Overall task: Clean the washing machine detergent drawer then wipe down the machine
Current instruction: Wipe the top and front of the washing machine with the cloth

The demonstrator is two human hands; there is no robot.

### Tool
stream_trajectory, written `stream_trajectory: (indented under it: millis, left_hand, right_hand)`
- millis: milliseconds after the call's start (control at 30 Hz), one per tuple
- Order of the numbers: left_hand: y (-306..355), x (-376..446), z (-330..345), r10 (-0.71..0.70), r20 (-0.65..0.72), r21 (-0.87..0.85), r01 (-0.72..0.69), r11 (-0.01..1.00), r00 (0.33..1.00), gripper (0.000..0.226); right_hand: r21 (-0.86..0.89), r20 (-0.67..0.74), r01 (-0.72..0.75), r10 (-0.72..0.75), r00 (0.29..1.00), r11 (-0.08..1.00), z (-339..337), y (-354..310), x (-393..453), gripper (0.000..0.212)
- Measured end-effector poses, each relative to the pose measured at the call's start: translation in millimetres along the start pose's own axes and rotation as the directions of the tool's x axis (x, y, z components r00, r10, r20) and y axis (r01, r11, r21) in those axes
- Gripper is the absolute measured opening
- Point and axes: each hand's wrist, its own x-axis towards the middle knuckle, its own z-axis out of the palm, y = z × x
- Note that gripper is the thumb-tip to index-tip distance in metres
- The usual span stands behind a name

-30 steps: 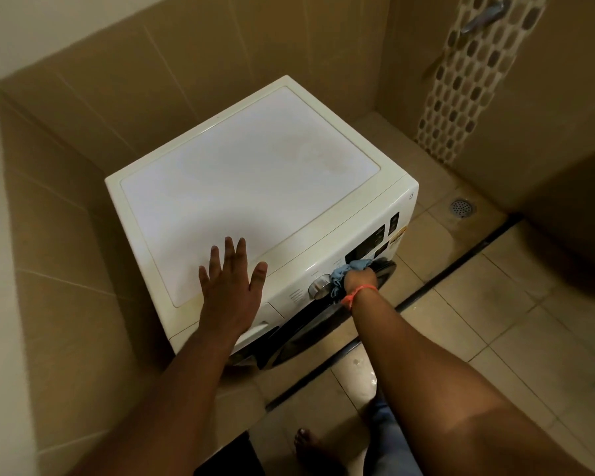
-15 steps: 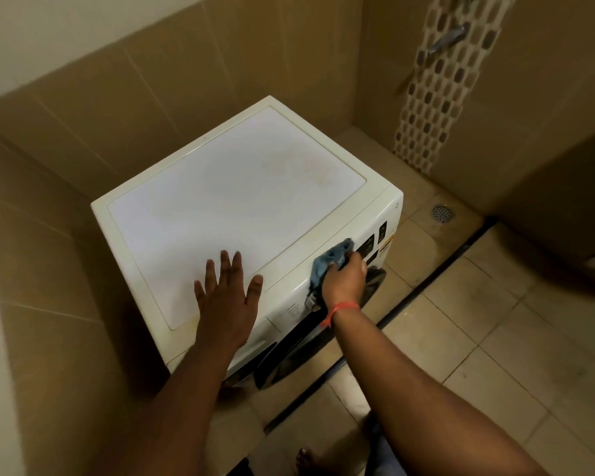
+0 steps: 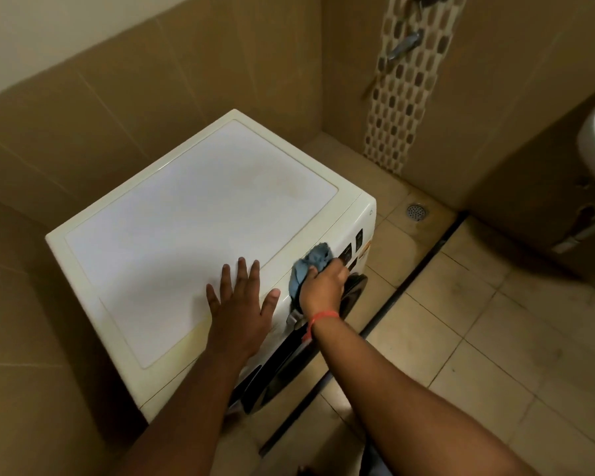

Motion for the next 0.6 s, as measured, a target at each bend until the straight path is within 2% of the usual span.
stream_trajectory:
  millis: [167, 200, 300, 367, 467, 600]
  left_hand:
    - [23, 40, -10, -0.008, 0.018, 0.059, 0.007, 0.998, 1.0, 0.086]
    - [30, 46, -12, -0.02, 0.027, 0.059, 0.019, 0.998, 0.999, 0.086]
    - [53, 62, -16, -0.049, 0.047, 0.038, 0.048, 0.998, 0.998, 0.083]
    - [68, 80, -21, -0.056, 0.056, 0.035, 0.054, 0.998, 0.997, 0.082]
    - [83, 108, -31, -0.068, 0.036, 0.051, 0.066, 0.997, 0.997, 0.081]
    - [92, 133, -36, -0.123, 0.013, 0.061, 0.122, 0.991, 0.992, 0.077]
  right_hand:
    - [0.147, -0.002, -0.244, 0.247, 0.969, 0.959, -16, -26, 96, 0.046]
    - [0.135, 0.031, -0.257, 0.255, 0.966, 0.957, -18, -27, 97, 0.049]
    - [0.112, 0.167, -0.141, 0.121, 0.979, 0.984, -11, -20, 63, 0.061]
    - [0.154, 0.211, -0.197, 0.162, 0.964, 0.968, -6, -15, 54, 0.065]
    - [0.165, 0.196, -0.313, 0.28, 0.94, 0.935, -6, -19, 92, 0.064]
    - [0.243, 0.129, -0.314, 0.29, 0.948, 0.918, -22, -22, 156, 0.062]
